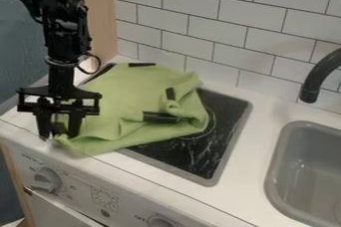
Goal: Fold the cloth from bottom left to top right
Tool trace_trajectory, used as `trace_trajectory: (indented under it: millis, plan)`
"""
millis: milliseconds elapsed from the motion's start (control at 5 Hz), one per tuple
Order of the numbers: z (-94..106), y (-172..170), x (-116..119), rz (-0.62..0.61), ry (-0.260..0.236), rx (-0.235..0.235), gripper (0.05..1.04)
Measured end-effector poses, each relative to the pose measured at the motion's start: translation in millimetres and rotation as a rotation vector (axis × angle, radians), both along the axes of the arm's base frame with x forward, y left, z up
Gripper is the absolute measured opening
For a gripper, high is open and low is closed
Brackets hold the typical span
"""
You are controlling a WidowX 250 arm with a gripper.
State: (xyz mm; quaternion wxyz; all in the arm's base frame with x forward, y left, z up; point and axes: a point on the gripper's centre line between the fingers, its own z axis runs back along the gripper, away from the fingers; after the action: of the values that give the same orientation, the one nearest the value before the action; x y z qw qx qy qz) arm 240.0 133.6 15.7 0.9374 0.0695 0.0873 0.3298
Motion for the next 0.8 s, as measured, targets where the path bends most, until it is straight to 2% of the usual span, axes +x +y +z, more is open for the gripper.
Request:
trace_trajectory:
  millis: [200,400,600,800]
  plan:
    - [-0.3,-1,0,-0.006,0.001,-0.006,0.189]
    - [-0.2,-1,-1,-0.005,0.004,-0.009,0.092]
    - [2.6,-5,-1,-0.007,0.005,-0.034,0.069]
    - [19.5,-10,2,0.008,-0.034,-0.050,0.068]
